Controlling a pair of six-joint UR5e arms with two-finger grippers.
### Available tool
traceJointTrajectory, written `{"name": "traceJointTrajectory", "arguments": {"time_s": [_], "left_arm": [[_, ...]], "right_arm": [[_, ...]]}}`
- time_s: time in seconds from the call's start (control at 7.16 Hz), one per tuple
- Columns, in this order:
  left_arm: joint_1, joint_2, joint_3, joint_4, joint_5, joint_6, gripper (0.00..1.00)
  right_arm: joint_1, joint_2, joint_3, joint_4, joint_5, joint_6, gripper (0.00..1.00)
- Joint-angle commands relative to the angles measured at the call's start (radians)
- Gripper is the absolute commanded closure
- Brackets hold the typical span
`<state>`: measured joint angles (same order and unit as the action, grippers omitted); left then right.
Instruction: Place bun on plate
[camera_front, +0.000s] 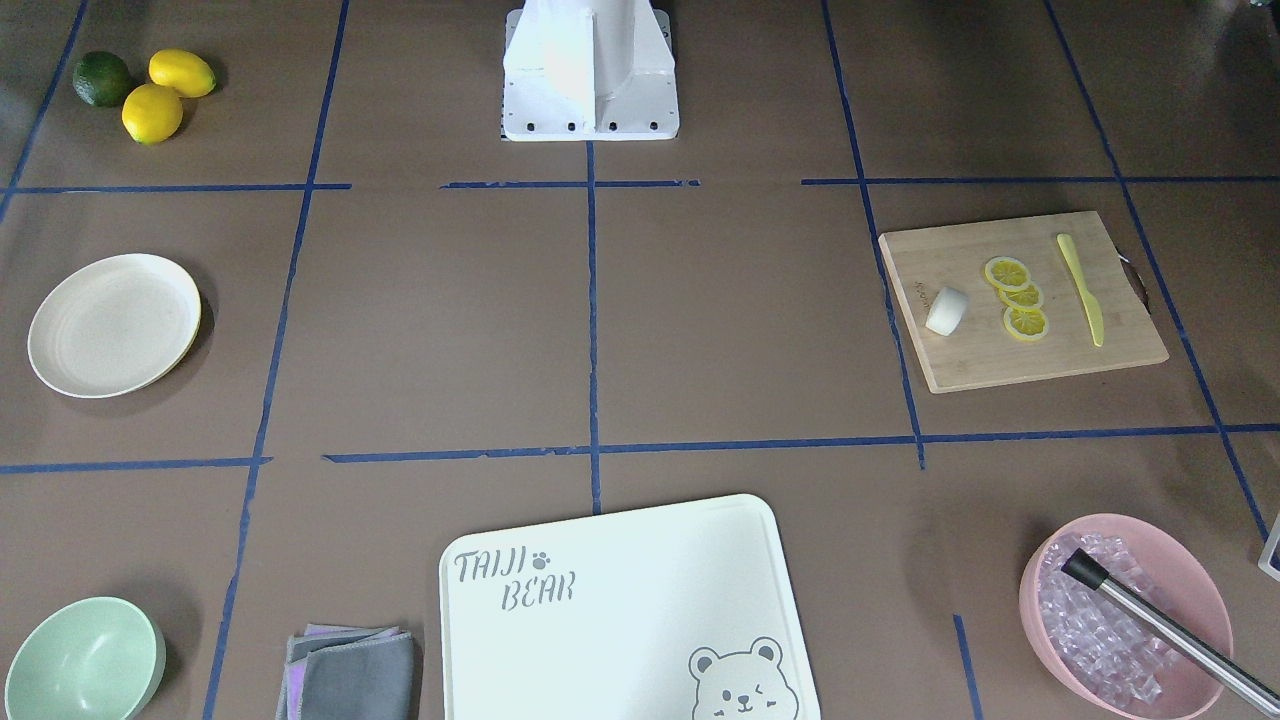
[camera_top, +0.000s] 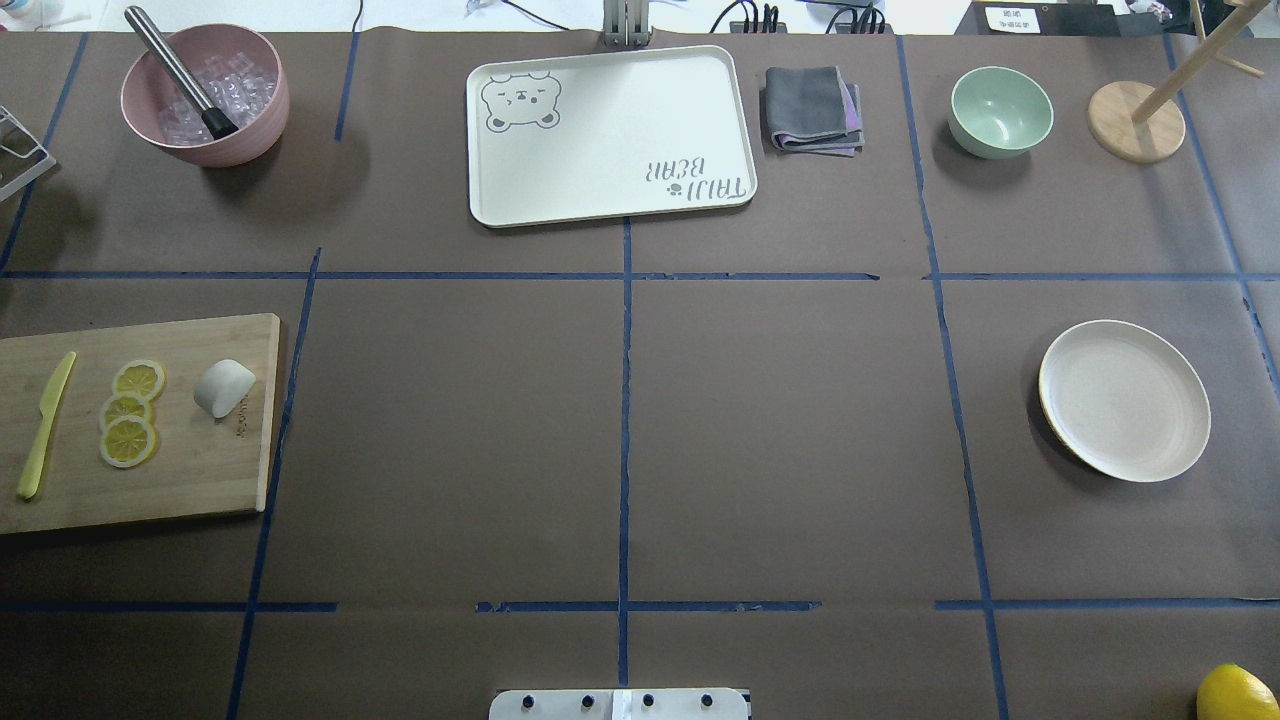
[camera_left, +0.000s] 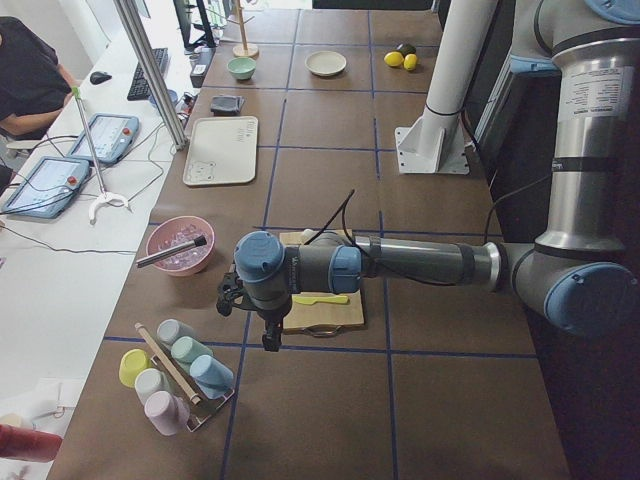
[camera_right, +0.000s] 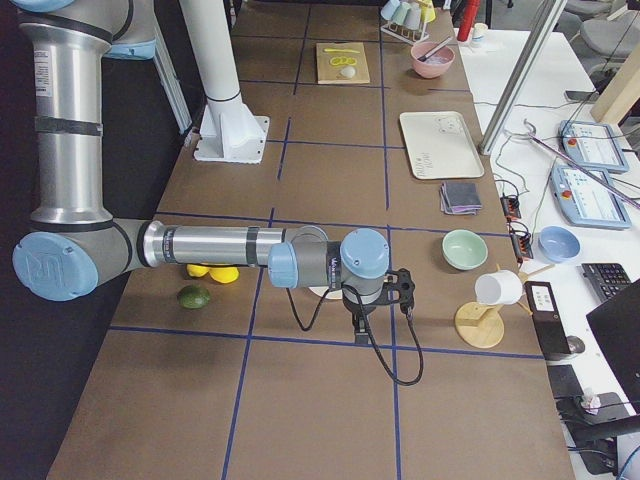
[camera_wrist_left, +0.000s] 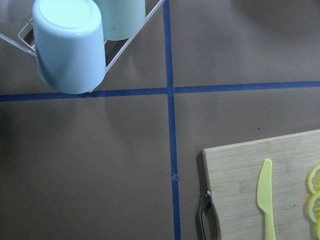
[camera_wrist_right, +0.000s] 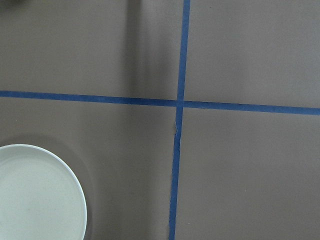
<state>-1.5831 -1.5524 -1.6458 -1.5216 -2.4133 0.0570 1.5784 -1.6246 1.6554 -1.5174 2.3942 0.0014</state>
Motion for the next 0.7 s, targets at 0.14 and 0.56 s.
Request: {"name": "traceJointTrajectory", "arguments": {"time_s": [0.14,0.56], "left_arm": [[0.0,0.0,-0.003,0.0,-0.001,0.0,0.0],[0.0,0.0,-0.012,0.0,0.0,0.0,0.0]], "right_arm": [[-0.002,0.006,0.001,0.003,-0.009,0.003,0.0],[-0.002,0.016,-0.009,0.002,-0.009,0.005,0.0]]}}
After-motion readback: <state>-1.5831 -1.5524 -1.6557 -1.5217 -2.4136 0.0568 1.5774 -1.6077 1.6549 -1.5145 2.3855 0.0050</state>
